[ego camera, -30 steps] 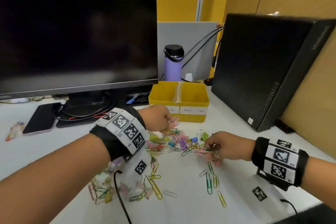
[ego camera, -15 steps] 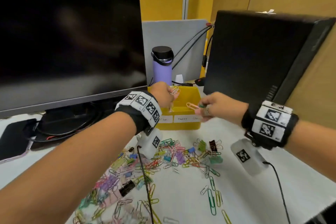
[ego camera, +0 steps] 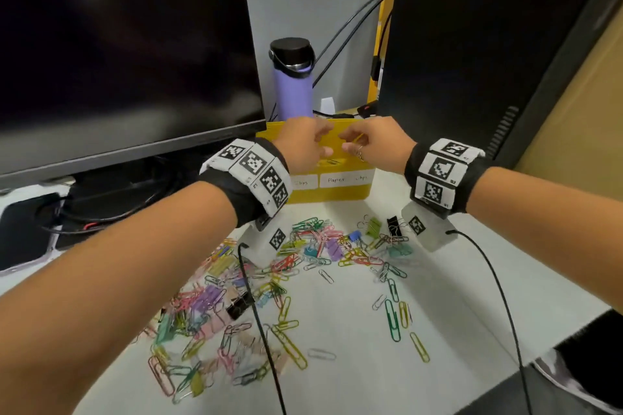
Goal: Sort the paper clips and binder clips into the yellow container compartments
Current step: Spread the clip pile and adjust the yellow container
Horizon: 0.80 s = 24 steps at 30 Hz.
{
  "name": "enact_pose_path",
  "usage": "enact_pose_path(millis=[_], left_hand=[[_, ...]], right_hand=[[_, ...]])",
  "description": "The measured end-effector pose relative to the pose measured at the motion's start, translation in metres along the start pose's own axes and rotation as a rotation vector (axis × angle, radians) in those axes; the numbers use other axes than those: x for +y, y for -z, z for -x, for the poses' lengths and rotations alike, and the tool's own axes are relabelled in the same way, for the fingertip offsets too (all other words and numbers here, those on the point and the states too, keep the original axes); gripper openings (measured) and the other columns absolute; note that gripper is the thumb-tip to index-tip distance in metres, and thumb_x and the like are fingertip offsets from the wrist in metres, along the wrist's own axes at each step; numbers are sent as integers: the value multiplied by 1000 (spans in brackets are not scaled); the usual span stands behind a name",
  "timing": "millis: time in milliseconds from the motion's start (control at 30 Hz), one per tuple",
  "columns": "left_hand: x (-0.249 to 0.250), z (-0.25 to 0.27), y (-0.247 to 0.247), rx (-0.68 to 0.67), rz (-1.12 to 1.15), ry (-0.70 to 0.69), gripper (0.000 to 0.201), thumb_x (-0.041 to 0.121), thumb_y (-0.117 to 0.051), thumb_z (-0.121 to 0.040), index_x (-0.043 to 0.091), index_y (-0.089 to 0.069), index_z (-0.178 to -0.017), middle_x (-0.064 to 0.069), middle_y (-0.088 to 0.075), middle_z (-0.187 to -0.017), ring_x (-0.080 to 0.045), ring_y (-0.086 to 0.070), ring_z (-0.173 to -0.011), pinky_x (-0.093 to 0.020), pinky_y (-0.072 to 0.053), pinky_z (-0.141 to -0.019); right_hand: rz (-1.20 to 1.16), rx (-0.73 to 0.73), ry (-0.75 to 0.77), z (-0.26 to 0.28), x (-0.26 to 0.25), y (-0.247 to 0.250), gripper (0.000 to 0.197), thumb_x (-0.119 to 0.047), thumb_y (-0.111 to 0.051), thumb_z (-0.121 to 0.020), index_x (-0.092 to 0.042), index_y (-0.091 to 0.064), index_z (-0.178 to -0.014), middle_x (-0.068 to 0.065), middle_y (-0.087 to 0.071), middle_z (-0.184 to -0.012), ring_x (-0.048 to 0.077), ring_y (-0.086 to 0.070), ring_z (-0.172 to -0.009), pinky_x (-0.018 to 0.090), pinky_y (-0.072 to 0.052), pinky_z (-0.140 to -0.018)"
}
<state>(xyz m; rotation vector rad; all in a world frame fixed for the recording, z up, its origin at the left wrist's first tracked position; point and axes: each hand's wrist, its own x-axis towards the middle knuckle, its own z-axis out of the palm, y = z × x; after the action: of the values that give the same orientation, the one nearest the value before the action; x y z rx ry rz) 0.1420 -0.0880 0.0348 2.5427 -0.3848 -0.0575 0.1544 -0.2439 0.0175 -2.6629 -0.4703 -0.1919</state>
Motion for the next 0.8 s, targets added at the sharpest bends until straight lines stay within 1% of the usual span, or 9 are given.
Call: enact_pose_path(millis=[100, 167, 200, 267, 367, 500, 633, 733, 800], left_hand=[[4, 28, -3, 134, -131, -162, 45, 16, -63, -86, 14, -52, -129, -7, -55, -133, -22, -49, -123, -26, -36, -100], [6, 45, -7, 200, -162, -262, 33, 19, -68, -82, 15, -62, -114, -6, -61, -116, -22, -54, -110, -29, -41, -91], [6, 51, -12, 160, -174, -283, 27, 20, -70, -80, 15, -65, -105, -5, -61, -106, -22, -56, -102, -29, -43, -84], [2, 58, -25, -58, -248, -242, 23, 24, -70, -79, 15, -65, -99, 0, -56, -90, -20, -57, -89, -27, -43, -74], [-6, 57, -50, -338, -356, -134, 37, 37, -69, -79, 16, -60, -107, 2, -46, -90, -18, -49, -87, -26, -39, -72], [-11, 52, -73, -435, -384, -81, 46, 46, -69, -75, 15, -58, -106, -4, -49, -93, -20, -48, -92, -28, -38, -75], [-13, 55, -69, -468, -363, -41, 23, 21, -57, -83, 9, -62, -102, -8, -63, -105, -21, -54, -98, -26, -40, -80], [-22, 64, -57, -473, -298, 86, 17, 13, -51, -83, 7, -63, -94, -11, -63, -104, -20, -51, -88, -26, -42, -78], [-26, 68, -45, -445, -241, 156, 14, 12, -50, -84, 9, -62, -91, -10, -64, -102, -18, -50, -84, -27, -43, -77]], right_hand=[[-17, 128, 116, 31, -4, 8, 13, -17, -64, -82, -7, -65, -90, 3, -57, -77, 12, -49, -65, 15, -37, -61], [37, 52, 204, 49, -1, 6, 8, -14, -67, -79, -7, -64, -81, 0, -53, -68, 11, -42, -57, 16, -30, -54], [87, -44, 224, 55, 3, 0, 9, -15, -68, -79, -7, -64, -81, -1, -53, -68, 13, -43, -59, 17, -29, -53], [187, -268, 217, 59, 13, -15, 18, -23, -67, -80, -10, -64, -92, -2, -53, -81, 14, -45, -72, 17, -31, -58], [208, -491, 178, 52, 27, -35, 23, -21, -64, -83, -13, -61, -105, 4, -58, -107, 14, -45, -86, 23, -37, -74], [216, -611, 206, 38, 33, -42, 19, -5, -57, -85, -6, -66, -102, 11, -66, -110, 24, -57, -101, 21, -38, -78], [202, -676, 195, 37, 40, -31, 20, -1, -54, -84, -5, -66, -100, 11, -65, -112, 25, -56, -103, 22, -39, -81], [224, -707, 107, 38, 45, -17, 23, 0, -52, -83, -7, -61, -104, 11, -58, -116, 26, -52, -106, 23, -36, -76], [205, -684, 98, 34, 42, -8, 22, -7, -57, -84, -9, -60, -105, 12, -54, -118, 28, -52, -106, 28, -41, -81]])
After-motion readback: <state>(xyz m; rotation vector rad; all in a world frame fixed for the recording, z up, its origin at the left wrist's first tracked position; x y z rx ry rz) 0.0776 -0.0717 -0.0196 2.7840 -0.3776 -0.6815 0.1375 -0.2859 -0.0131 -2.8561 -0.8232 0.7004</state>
